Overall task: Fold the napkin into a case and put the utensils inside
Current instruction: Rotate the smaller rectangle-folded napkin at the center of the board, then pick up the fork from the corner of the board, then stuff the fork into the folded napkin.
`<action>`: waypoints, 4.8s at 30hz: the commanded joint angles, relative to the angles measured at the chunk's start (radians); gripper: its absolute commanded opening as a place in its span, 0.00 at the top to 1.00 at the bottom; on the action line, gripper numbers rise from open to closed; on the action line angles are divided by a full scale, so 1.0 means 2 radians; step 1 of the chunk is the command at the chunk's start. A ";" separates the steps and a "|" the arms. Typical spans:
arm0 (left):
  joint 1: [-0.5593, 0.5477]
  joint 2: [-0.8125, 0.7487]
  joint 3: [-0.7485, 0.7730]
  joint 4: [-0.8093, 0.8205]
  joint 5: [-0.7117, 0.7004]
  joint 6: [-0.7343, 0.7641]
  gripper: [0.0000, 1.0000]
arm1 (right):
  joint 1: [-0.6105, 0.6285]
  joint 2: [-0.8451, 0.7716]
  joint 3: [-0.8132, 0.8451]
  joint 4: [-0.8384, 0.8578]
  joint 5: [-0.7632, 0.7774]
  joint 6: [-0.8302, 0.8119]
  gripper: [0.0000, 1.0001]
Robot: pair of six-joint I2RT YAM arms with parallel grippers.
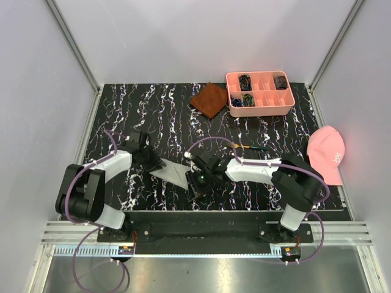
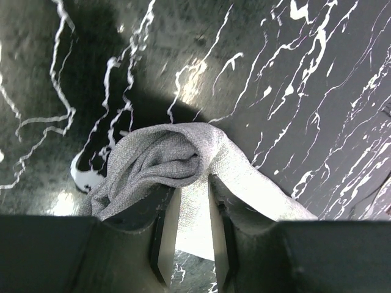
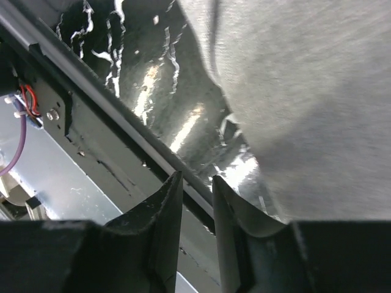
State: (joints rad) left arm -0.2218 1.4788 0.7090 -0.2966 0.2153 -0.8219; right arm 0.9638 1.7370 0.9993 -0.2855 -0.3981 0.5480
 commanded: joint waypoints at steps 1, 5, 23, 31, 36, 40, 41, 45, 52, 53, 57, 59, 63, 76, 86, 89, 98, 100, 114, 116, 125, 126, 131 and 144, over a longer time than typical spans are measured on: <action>-0.002 -0.035 -0.024 0.003 -0.021 -0.019 0.70 | 0.011 0.010 -0.015 0.042 0.020 0.038 0.67; -0.002 -0.056 -0.042 -0.002 -0.030 -0.021 0.70 | 0.011 0.019 -0.024 0.053 0.073 0.041 0.72; -0.077 -0.179 -0.140 -0.004 0.008 -0.088 0.69 | -0.107 0.124 0.128 0.001 0.134 -0.114 0.72; -0.131 -0.243 -0.075 -0.071 -0.011 -0.069 0.63 | -0.113 0.123 0.204 -0.069 0.135 -0.124 0.61; -0.129 -0.261 -0.037 -0.130 -0.058 -0.026 0.63 | -0.112 0.103 0.175 -0.073 0.082 -0.088 0.57; -0.129 -0.241 -0.051 -0.123 -0.042 -0.016 0.74 | -0.111 0.087 0.150 -0.052 0.053 -0.053 0.59; -0.130 -0.239 -0.060 -0.119 -0.042 -0.014 0.75 | -0.110 0.074 0.142 -0.032 0.040 -0.046 0.60; -0.129 -0.245 -0.087 -0.116 -0.049 -0.012 0.81 | -0.098 0.058 0.135 -0.024 0.012 -0.024 0.62; -0.129 -0.259 -0.148 -0.097 -0.061 -0.032 0.82 | -0.093 0.070 0.158 -0.013 -0.029 -0.009 0.62; -0.129 -0.256 -0.163 -0.093 -0.063 -0.033 0.83 | -0.094 0.079 0.165 -0.003 -0.034 -0.003 0.62; -0.130 -0.255 -0.190 -0.080 -0.072 -0.040 0.85 | -0.093 0.112 0.195 0.005 -0.053 -0.001 0.62; -0.131 -0.265 -0.198 -0.076 -0.066 -0.042 0.86 | -0.094 0.132 0.206 0.016 -0.053 0.001 0.63; -0.135 -0.282 -0.200 -0.067 -0.049 -0.048 0.85 | -0.095 0.162 0.223 0.016 -0.046 -0.006 0.64; -0.222 -0.316 -0.180 -0.040 -0.085 -0.083 0.73 | -0.153 0.057 0.217 -0.131 0.128 -0.121 0.22; -0.222 -0.372 -0.087 -0.081 -0.085 0.028 0.41 | -0.236 0.022 0.183 -0.150 0.280 -0.384 0.00; -0.221 -0.348 -0.025 -0.105 -0.067 0.079 0.41 | -0.262 0.041 0.212 -0.162 0.243 -0.459 0.00; -0.212 -0.370 0.042 -0.139 -0.029 0.130 0.41 | -0.322 0.109 0.262 -0.223 0.132 -0.607 0.05; -0.210 -0.377 0.031 -0.140 -0.029 0.131 0.41 | -0.338 0.122 0.259 -0.233 0.103 -0.634 0.07; -0.152 -0.382 0.021 -0.148 0.007 0.139 0.41 | -0.333 0.181 0.252 -0.225 0.127 -0.625 0.47; -0.149 -0.381 0.021 -0.148 0.008 0.139 0.41 | -0.327 0.182 0.250 -0.225 0.112 -0.618 0.56; -0.136 -0.372 0.001 -0.131 0.031 0.128 0.41 | -0.286 0.228 0.316 -0.230 0.114 -0.539 1.00; -0.134 -0.369 -0.003 -0.129 0.035 0.127 0.40 | -0.286 0.229 0.323 -0.228 0.118 -0.526 1.00; -0.122 -0.345 -0.014 -0.128 0.024 0.108 0.39 | -0.284 0.199 0.360 -0.228 0.138 -0.415 1.00; -0.097 -0.272 -0.101 -0.048 0.061 0.061 0.64 | -0.158 0.194 0.496 -0.222 0.141 0.031 1.00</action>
State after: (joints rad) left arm -0.4206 0.9493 0.5373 -0.4957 0.2932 -0.6704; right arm 0.5697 2.1414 1.8847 -0.7444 -0.0849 0.2314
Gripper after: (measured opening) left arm 0.412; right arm 0.011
